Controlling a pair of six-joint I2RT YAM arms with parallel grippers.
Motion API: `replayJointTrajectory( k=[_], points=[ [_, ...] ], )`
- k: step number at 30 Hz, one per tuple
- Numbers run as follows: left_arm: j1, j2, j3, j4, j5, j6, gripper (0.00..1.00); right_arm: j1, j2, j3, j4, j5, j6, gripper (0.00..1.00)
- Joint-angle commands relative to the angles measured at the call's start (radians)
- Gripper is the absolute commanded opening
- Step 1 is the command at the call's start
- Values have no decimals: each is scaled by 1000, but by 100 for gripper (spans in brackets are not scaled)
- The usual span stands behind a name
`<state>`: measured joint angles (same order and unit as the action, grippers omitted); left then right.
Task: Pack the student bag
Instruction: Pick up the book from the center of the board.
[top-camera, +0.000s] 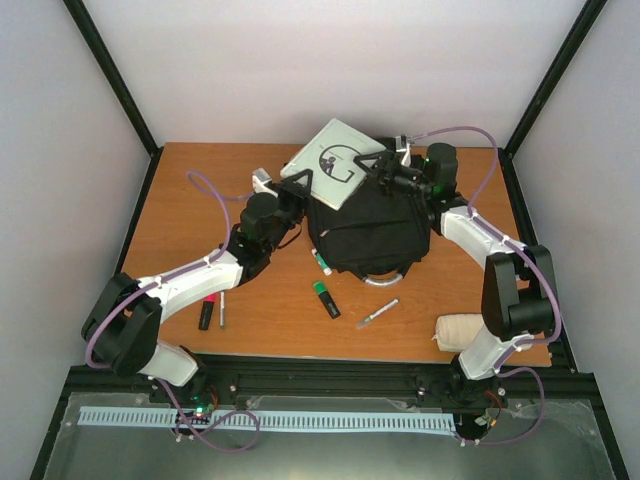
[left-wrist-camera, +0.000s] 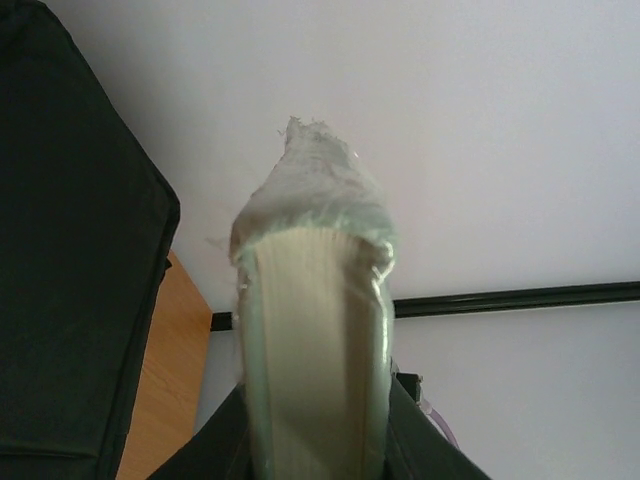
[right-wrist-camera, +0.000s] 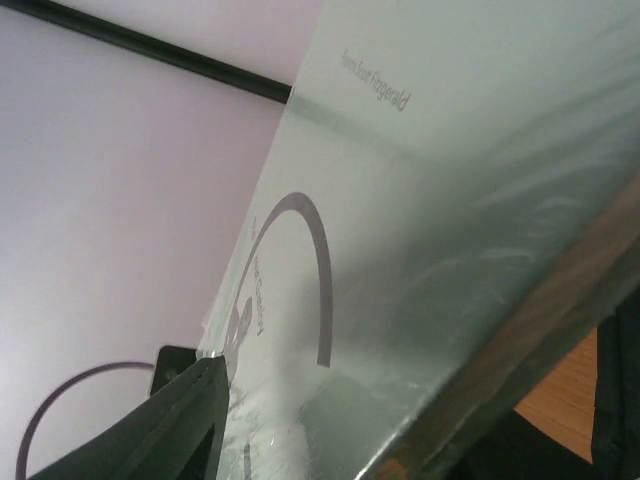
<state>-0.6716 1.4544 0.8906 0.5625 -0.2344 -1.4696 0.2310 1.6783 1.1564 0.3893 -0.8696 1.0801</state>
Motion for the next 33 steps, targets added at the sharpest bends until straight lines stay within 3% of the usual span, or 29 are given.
replayJointTrajectory(
  k=[1, 5, 10, 14, 17, 19, 23, 26, 29, 33],
  points=[
    [-22, -3, 27, 109, 6, -36, 3, 4, -55, 14, 47, 56, 18, 51],
    [-37, 37, 34, 113, 46, -61, 7, 4, -58, 20, 40, 61, 23, 42],
    [-47, 72, 50, 103, 94, -81, 15, -3, -66, 40, -17, 70, -26, 24],
    [-47, 78, 41, 94, 121, -135, 45, -30, -68, 34, -27, 80, -27, 3],
    [-47, 61, 46, 17, 134, -131, 81, -73, -65, 32, -24, 83, -31, 3],
    [-48, 37, 39, -39, 144, -105, 91, -120, -67, 38, -31, 74, -53, 3],
    [-46, -44, 17, -199, 145, -2, 96, -224, -107, 48, -150, 52, -186, 3],
    [-30, -92, 53, -407, 141, 165, 96, -297, -140, 59, -284, 4, -342, 3],
    [6, -95, 136, -618, 161, 355, 98, -347, -182, 72, -461, -42, -573, 3],
    [73, -7, 302, -851, 303, 605, 96, -376, -220, 161, -789, -36, -942, 3]
  ],
)
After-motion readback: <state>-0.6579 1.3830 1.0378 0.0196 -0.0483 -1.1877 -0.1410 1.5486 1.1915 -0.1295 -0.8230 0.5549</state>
